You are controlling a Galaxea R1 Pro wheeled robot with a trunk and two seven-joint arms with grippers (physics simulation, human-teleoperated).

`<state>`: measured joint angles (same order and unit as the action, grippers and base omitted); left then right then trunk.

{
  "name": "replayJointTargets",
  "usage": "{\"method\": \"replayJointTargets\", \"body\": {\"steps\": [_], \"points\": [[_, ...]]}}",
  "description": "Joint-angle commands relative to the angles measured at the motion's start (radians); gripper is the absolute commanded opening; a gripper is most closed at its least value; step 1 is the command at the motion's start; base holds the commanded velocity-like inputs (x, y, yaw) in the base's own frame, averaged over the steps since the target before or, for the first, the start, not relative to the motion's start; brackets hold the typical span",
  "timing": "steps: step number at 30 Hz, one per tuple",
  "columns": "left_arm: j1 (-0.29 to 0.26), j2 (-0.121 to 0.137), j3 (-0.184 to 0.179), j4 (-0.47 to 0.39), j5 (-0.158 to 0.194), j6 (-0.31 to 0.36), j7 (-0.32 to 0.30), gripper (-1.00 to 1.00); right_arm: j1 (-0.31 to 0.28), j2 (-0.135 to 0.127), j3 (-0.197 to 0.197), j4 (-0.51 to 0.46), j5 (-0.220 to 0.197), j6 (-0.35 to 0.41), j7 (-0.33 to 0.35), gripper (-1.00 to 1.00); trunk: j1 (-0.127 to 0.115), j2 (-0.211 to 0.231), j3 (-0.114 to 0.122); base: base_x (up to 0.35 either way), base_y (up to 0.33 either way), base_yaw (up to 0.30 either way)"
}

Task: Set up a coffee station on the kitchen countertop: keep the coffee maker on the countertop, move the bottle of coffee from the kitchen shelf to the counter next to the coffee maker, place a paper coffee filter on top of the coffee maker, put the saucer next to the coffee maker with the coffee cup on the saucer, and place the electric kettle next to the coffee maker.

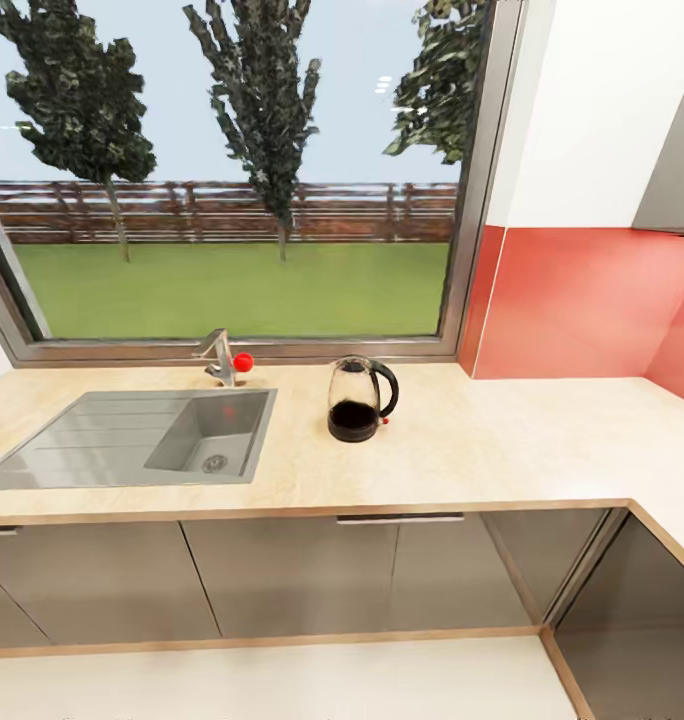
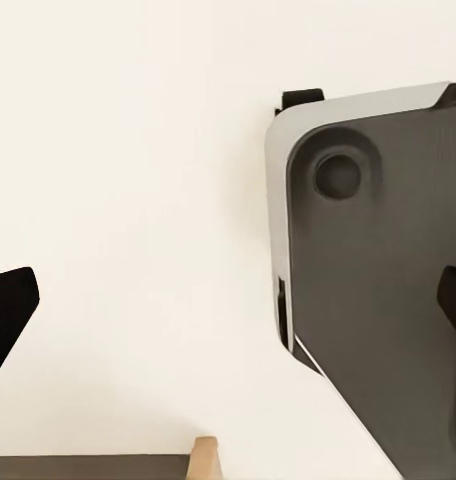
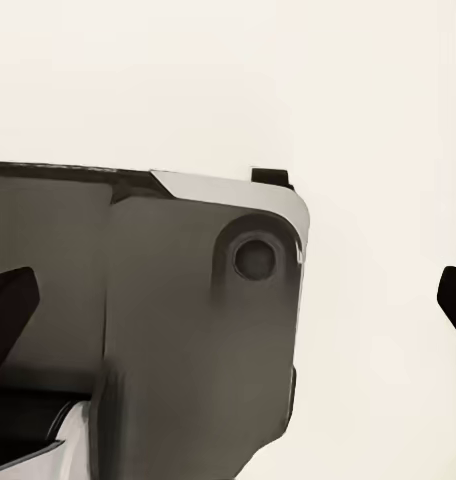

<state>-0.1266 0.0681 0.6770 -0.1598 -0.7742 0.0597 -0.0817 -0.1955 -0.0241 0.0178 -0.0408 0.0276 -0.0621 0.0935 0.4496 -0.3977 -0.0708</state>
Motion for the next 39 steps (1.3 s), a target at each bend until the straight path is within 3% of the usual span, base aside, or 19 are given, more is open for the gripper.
{"method": "replayJointTargets", "body": {"steps": [1, 14, 17, 27, 39], "points": [[0.0, 0.001, 0.007, -0.003, -0.007, 0.004, -0.007, 1.0, -0.001, 0.0, 0.001, 0.001, 0.003, -0.006, 0.002, 1.0, 0.0, -0.002, -0.002, -0.04, -0.064, 0.001], [-0.001, 0.005, -0.007, -0.004, -0.018, 0.002, -0.01, 1.0, -0.001, -0.006, 0.0, -0.017, 0.005, -0.03, 0.002, 1.0, 0.0, -0.002, -0.002, -0.004, -0.006, 0.0], [0.003, 0.011, -0.004, -0.002, -0.014, 0.002, -0.01, 1.0, -0.001, -0.009, 0.003, -0.072, 0.009, -0.03, 0.002, 1.0, 0.0, -0.002, -0.002, 0.0, 0.0, 0.0], [0.035, 0.014, -0.001, 0.0, -0.01, 0.002, -0.009, 1.0, -0.001, 0.001, 0.006, -0.391, 0.009, -0.028, 0.006, 1.0, 0.0, -0.002, -0.002, 0.0, 0.0, 0.0], [0.05, 0.011, 0.003, -0.001, -0.008, 0.003, -0.009, 1.0, -0.001, 0.082, 0.008, -0.817, 0.006, -0.022, 0.007, 1.0, 0.0, -0.002, -0.002, 0.0, 0.0, 0.0]]}}
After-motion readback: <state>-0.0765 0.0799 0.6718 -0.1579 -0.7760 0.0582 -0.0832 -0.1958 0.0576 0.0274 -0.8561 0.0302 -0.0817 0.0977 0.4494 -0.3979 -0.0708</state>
